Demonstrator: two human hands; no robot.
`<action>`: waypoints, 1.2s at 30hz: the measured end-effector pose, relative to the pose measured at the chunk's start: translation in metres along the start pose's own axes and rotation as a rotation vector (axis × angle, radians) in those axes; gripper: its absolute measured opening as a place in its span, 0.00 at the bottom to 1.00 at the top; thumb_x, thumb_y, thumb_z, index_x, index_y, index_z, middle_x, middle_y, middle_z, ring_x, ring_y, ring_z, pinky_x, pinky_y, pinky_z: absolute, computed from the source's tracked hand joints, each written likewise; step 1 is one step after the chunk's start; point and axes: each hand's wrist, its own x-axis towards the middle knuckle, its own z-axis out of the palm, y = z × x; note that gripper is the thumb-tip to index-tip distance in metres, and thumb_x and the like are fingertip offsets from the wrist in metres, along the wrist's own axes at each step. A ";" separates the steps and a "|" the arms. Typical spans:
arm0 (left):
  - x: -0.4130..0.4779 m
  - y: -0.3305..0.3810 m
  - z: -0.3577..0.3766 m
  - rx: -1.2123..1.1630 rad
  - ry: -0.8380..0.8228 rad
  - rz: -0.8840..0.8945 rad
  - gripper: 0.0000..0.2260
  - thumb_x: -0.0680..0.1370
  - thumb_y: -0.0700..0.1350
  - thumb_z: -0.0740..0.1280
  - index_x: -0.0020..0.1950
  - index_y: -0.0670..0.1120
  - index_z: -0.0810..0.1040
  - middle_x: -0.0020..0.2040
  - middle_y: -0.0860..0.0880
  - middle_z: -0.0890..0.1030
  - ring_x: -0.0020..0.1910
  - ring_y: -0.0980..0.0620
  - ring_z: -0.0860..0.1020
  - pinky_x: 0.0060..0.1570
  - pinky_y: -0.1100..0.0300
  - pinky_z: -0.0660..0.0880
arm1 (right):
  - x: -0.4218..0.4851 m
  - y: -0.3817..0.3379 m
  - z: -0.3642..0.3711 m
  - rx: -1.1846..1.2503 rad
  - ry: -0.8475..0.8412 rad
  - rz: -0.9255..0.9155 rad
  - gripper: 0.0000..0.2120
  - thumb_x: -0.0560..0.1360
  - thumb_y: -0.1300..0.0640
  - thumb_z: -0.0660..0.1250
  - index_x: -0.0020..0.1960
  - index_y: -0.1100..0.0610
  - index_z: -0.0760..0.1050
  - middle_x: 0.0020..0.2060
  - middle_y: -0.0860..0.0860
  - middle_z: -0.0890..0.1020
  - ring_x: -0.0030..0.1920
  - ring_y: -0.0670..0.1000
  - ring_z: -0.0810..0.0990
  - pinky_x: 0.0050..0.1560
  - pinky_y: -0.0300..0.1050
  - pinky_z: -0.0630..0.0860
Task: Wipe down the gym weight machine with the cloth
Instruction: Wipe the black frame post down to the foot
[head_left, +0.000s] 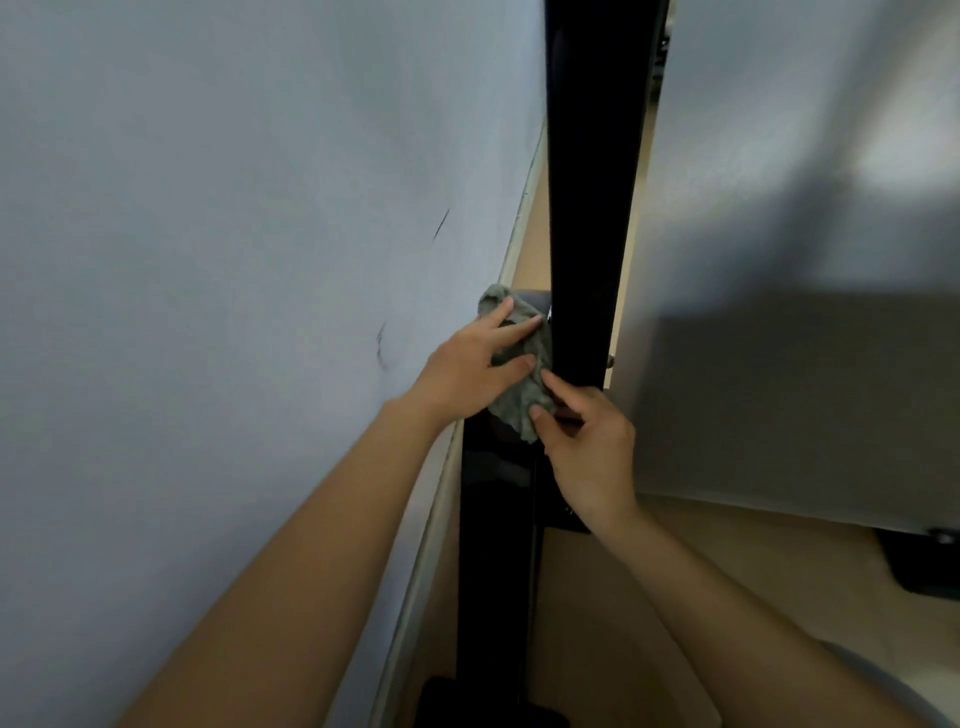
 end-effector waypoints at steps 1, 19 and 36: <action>-0.004 0.000 0.001 -0.010 0.021 0.003 0.24 0.79 0.57 0.66 0.76 0.61 0.70 0.82 0.53 0.59 0.79 0.49 0.62 0.74 0.45 0.66 | -0.001 0.000 -0.001 -0.005 0.001 -0.003 0.19 0.74 0.63 0.74 0.64 0.56 0.81 0.52 0.52 0.84 0.48 0.48 0.83 0.56 0.41 0.80; -0.170 -0.009 0.089 -0.071 0.351 -0.181 0.25 0.78 0.51 0.71 0.75 0.55 0.71 0.70 0.51 0.69 0.65 0.52 0.74 0.59 0.50 0.79 | -0.055 0.009 -0.027 0.001 -0.399 0.366 0.14 0.75 0.59 0.73 0.60 0.54 0.83 0.51 0.46 0.85 0.53 0.44 0.83 0.56 0.40 0.80; -0.141 -0.029 0.102 0.238 0.471 0.184 0.25 0.77 0.45 0.74 0.73 0.50 0.75 0.73 0.43 0.67 0.64 0.42 0.68 0.58 0.58 0.73 | -0.061 0.031 -0.008 0.282 -0.296 0.252 0.24 0.77 0.62 0.71 0.72 0.52 0.72 0.62 0.50 0.82 0.63 0.45 0.79 0.66 0.47 0.77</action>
